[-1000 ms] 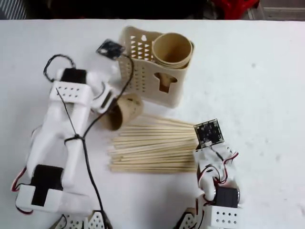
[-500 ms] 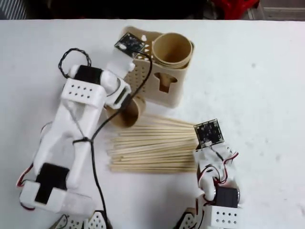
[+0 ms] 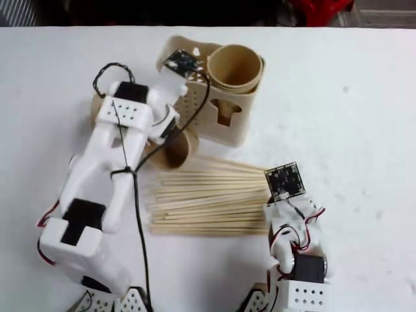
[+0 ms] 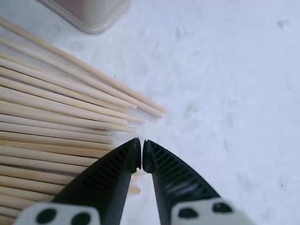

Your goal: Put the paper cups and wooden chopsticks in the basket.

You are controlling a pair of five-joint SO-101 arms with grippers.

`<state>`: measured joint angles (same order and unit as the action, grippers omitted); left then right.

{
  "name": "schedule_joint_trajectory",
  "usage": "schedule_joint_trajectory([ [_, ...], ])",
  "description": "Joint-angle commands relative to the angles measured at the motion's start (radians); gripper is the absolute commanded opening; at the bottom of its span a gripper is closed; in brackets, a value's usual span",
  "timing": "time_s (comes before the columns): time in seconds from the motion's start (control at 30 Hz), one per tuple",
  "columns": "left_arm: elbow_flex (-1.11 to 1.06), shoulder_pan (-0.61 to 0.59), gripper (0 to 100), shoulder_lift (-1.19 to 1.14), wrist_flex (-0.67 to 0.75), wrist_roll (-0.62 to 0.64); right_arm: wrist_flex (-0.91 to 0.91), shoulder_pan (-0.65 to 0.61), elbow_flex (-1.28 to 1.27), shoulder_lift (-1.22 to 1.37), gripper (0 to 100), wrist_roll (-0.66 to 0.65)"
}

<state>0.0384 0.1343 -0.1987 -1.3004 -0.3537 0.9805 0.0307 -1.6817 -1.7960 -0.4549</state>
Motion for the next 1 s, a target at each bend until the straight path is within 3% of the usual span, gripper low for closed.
schedule_joint_trajectory([
  [0.0,0.087,-0.013,3,0.005,-0.078,0.012,0.007,0.005,-0.008,-0.005,2.0,-0.005],
  [0.37,0.321,-0.013,2,0.007,-0.319,0.009,0.007,0.007,-0.008,-0.005,2.0,-0.005],
  [0.53,0.586,-0.048,2,0.033,-0.491,0.006,0.007,0.007,-0.008,-0.005,2.0,-0.005],
  [0.77,0.664,-0.067,2,0.283,-0.491,0.011,0.007,0.007,-0.008,-0.005,2.0,-0.005],
  [0.97,0.664,0.061,2,0.479,-0.459,0.015,0.007,0.005,-0.008,-0.005,2.0,-0.006],
])
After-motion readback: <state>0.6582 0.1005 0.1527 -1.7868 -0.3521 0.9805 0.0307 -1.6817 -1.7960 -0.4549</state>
